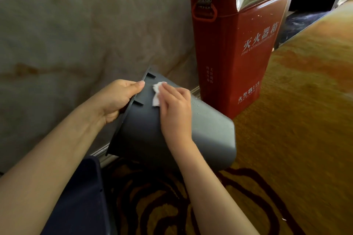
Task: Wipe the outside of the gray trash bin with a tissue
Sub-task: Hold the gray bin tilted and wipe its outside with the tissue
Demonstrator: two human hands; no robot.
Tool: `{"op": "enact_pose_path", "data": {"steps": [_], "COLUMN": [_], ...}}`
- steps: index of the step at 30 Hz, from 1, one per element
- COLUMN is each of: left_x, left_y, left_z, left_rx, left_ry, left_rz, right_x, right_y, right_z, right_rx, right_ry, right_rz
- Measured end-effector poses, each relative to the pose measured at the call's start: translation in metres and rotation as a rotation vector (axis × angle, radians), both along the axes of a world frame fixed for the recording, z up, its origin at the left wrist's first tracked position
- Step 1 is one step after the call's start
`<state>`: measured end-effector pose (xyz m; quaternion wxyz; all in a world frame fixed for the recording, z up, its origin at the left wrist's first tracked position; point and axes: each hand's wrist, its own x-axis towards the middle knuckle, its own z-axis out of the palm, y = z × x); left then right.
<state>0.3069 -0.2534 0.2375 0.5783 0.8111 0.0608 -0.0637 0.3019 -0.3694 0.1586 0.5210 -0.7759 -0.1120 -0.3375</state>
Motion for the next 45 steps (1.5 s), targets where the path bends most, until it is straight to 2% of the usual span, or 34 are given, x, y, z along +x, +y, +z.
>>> {"op": "enact_pose_path", "data": {"steps": [8,12,15,19,21,23,27,33,37,40,45], "left_x": [0.003,0.004,0.002,-0.003,-0.005,-0.006,-0.009,-0.006,-0.004,-0.007,-0.017], "left_y": [0.003,0.003,0.005,0.006,0.006,0.008,0.010,0.013,0.022,0.033,0.045], "left_z": [0.001,0.000,0.000,0.000,0.000,0.000,0.002,0.004,0.005,0.006,0.010], "left_rx": [-0.042,-0.029,-0.031,-0.054,-0.057,-0.053,-0.030,0.048,0.127,0.103,0.049], "left_ry": [0.042,0.052,0.060,0.068,0.068,0.068,0.081,0.079,0.105,0.151,0.239], "left_rz": [-0.026,0.015,0.032,0.028,0.035,0.030,-0.004,-0.048,-0.060,-0.080,-0.125], "right_x": [0.006,0.001,-0.009,-0.050,-0.068,-0.076,-0.079,-0.076,-0.062,-0.054,-0.055], "right_y": [-0.104,-0.125,-0.104,-0.035,-0.008,-0.001,-0.029,-0.094,-0.101,-0.080,-0.018], "right_z": [-0.088,-0.099,-0.081,-0.042,-0.036,-0.042,-0.071,-0.118,-0.112,-0.090,-0.043], "right_rx": [-0.004,0.017,0.004,-0.008,0.041,0.104,0.026,0.028,0.111,0.125,0.044], "right_ry": [0.507,0.615,0.555,0.200,0.134,0.128,0.075,0.299,0.449,0.430,0.181], "right_rz": [-0.338,-0.350,-0.315,-0.094,-0.019,0.005,-0.158,-0.387,-0.448,-0.405,-0.139]}}
